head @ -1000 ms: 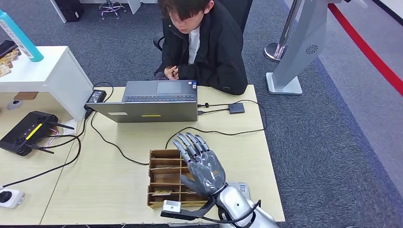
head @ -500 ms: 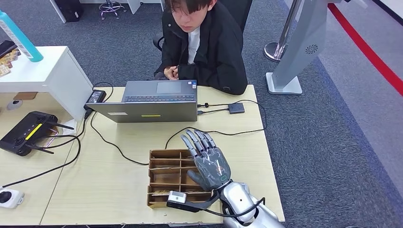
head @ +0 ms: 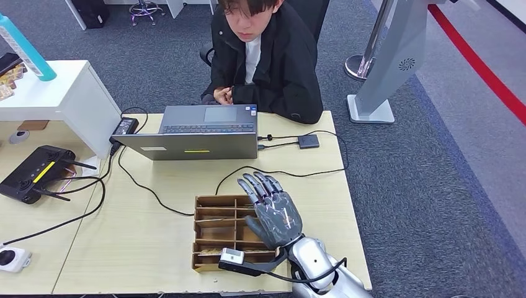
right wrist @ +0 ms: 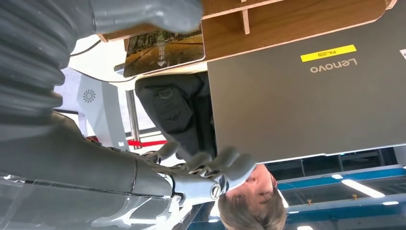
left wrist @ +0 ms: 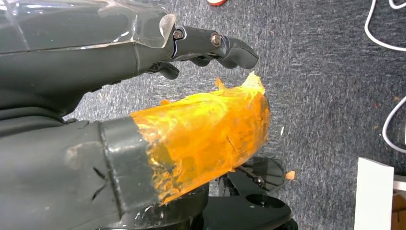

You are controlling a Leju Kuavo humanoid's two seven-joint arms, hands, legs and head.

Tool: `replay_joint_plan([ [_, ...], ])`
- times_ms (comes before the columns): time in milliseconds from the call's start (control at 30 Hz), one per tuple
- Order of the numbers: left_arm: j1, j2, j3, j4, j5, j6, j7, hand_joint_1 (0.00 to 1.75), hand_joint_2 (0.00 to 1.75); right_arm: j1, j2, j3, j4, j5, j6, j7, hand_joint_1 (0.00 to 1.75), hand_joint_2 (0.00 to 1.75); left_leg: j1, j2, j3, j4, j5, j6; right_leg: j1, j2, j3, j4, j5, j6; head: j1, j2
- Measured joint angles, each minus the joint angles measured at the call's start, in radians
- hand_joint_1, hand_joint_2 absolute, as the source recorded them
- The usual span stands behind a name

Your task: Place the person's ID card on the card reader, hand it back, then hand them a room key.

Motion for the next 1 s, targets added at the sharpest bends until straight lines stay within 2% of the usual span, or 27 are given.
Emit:
replay_joint_plan([
  [167, 0.0, 0.0, 0.0, 0.0, 0.0, -0.003, 0.003, 0.0, 0.0, 0.004, 0.0, -0.004, -0.003, 0.003, 0.002, 0.0, 0.76, 1.75, 0.0, 0.0, 0.0, 0.0, 0.0, 0.0, 0.0, 0.0, 0.0, 0.0, 0.0, 0.0, 0.0, 0.0],
  [233, 0.0, 0.0, 0.0, 0.0, 0.0, -0.003, 0.004, 0.0, 0.0, 0.006, 0.0, -0.007, -0.003, 0.003, 0.002, 0.0, 0.78, 1.75, 0.0, 0.0, 0.0, 0.0, 0.0, 0.0, 0.0, 0.0, 0.0, 0.0, 0.0, 0.0, 0.0, 0.0],
  [667, 0.0, 0.0, 0.0, 0.0, 0.0, 0.002, 0.004, 0.0, 0.0, 0.039, -0.002, -0.02, -0.017, 0.011, 0.001, 0.005, 0.65, 1.75, 0.0, 0.0, 0.0, 0.0, 0.0, 0.0, 0.0, 0.0, 0.0, 0.0, 0.0, 0.0, 0.0, 0.0],
  [1000, 0.0, 0.0, 0.0, 0.0, 0.0, 0.005, 0.004, 0.0, 0.0, 0.063, -0.01, -0.039, -0.031, 0.022, -0.001, 0.009, 0.69, 1.75, 0.0, 0.0, 0.0, 0.0, 0.0, 0.0, 0.0, 0.0, 0.0, 0.0, 0.0, 0.0, 0.0, 0.0],
])
